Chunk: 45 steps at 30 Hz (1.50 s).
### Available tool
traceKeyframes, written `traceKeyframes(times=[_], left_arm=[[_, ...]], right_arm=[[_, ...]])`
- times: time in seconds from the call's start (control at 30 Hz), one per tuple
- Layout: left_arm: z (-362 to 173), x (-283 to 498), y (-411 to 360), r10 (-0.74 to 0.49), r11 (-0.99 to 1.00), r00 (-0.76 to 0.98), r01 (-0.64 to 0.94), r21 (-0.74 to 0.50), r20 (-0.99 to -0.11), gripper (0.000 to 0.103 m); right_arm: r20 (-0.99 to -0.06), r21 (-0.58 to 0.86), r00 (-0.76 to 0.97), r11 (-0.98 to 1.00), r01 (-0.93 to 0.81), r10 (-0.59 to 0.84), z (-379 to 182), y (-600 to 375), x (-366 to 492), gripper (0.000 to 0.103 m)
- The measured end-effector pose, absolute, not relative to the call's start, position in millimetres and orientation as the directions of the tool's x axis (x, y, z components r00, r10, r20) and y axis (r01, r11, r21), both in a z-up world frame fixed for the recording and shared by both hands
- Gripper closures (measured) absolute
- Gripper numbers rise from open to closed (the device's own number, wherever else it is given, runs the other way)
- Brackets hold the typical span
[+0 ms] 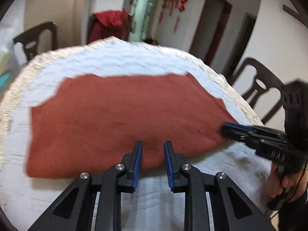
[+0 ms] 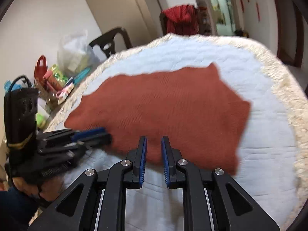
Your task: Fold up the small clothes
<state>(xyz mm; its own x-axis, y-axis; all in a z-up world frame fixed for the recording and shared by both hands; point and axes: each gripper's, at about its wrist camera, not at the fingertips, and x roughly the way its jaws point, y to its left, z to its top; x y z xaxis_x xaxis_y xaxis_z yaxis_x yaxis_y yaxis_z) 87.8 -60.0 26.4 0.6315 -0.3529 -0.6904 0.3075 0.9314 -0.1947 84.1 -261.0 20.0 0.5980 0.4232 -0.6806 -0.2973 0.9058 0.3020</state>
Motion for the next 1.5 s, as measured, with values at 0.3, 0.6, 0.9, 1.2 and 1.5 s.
traceKeyframes(times=[0.3,0.6,0.9,1.2,1.5], left_arm=[[22,90,16,-0.189,0.98,0.699,0.088,-0.179,-0.69,0.078],[8,89,43,-0.152,0.98,0.703,0.013,-0.2,-0.694,0.078],[3,88,39,-0.131,0.984,0.692,0.005,-0.177,-0.71,0.079],[11,82,36,-0.104,0.989,0.685,-0.004,-0.147,-0.721,0.079],[5,84,37,-0.096,0.989,0.677,-0.02,-0.149,-0.73,0.079]], right_arm=[[-0.7,0.369,0.589,0.91,-0.187,0.404,5,-300,90,0.09],[-0.694,0.381,0.617,0.916,-0.124,0.371,3,-315,88,0.09],[-0.699,0.381,0.619,0.919,-0.101,0.358,0,-320,90,0.098],[-0.705,0.347,0.629,0.933,-0.098,0.328,10,-317,85,0.096],[-0.717,0.333,0.624,0.939,-0.087,0.312,4,-318,87,0.096]])
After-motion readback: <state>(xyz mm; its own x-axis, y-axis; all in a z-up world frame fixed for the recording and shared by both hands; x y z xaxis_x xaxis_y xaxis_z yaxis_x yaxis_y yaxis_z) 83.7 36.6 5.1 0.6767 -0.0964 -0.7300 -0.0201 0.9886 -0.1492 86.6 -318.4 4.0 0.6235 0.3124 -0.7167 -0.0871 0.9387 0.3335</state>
